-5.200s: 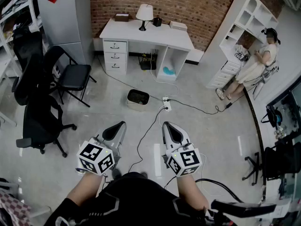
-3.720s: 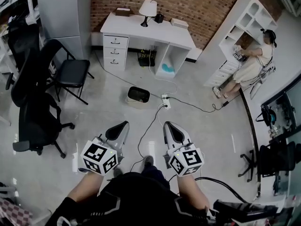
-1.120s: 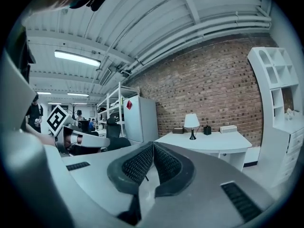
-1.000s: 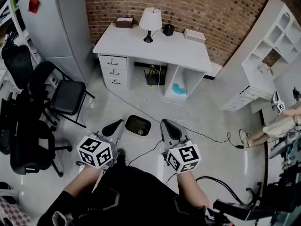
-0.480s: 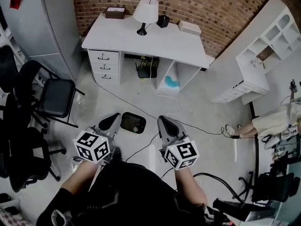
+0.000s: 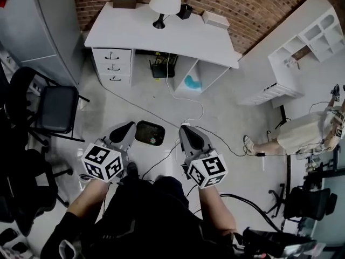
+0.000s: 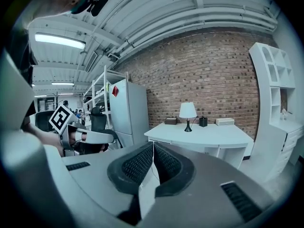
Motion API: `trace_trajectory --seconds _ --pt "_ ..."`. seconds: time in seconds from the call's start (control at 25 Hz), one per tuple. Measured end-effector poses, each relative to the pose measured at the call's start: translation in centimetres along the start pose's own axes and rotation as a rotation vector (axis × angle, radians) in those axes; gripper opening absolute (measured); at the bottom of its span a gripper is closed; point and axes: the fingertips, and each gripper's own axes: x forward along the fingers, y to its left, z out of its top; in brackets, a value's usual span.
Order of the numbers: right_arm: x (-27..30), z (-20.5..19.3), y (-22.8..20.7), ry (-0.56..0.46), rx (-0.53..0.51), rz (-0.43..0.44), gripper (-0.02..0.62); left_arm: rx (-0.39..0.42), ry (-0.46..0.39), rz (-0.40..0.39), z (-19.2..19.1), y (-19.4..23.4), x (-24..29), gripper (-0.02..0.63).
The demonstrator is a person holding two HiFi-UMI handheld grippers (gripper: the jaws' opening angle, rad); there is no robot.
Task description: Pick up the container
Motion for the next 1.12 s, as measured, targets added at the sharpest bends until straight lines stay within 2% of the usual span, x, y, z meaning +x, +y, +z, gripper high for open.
trace_trajectory --seconds 0.28,0.6,0.76,0.96,1.12 --pt "2.1 -1.7 -2.5 0.021 0.022 0.005 0.009 0.0 0.033 0.009 -1.6 1.5 2.6 0.009" --pt "5.9 -5.9 -5.9 0.08 0.046 0.077 0.009 -0.02 0.066 0.078 -4.5 3.6 6.4 0.009" --pt "8.3 -7.9 -7.5 0.099 0.027 0.134 0.009 -0.014 0.06 0.137 -5.8 4.9 8.5 0.009" --pt "10.8 -10.5 -8.8 0.101 0.096 0.189 0.009 -0.04 0.08 0.196 -8.9 7.4 10.2 0.009" --pt "12.7 -13.5 -9.4 0.136 0.081 0.196 0.009 -0.017 0.145 0.22 -12.4 8.8 11.0 0.009"
